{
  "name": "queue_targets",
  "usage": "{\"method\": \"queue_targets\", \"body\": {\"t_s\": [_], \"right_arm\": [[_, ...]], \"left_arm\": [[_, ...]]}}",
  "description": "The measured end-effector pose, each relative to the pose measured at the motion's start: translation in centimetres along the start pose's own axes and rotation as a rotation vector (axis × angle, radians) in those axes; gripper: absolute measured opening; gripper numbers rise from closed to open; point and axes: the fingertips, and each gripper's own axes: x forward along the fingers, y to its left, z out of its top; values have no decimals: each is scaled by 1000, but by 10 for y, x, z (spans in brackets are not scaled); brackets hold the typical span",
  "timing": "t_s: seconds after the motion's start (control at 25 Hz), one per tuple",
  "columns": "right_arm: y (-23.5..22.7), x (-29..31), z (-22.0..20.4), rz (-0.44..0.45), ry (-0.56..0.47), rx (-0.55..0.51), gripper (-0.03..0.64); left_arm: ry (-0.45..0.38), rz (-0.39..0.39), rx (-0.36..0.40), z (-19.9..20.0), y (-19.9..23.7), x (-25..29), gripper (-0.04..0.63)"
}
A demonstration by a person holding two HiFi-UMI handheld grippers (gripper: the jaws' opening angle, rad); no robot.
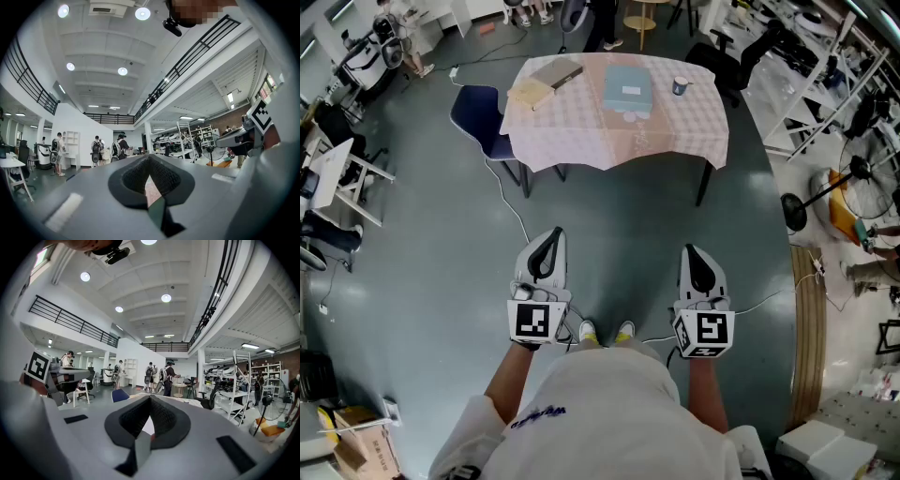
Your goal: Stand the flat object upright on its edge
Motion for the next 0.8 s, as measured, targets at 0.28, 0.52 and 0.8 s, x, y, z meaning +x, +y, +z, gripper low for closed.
{"method": "queue_targets", "body": {"t_s": [0.28, 0.52, 0.8], "right_arm": [[16, 0, 9, -2, -6, -7, 3], [19, -1, 20, 7, -53, 1, 2], [22, -2, 23, -11, -60, -10, 3]], "left_arm": [[14, -14, -31, -8, 19, -12, 2], [6, -26, -33, -4, 22, -13, 2], [-26, -23, -38, 1, 27, -13, 2]]}}
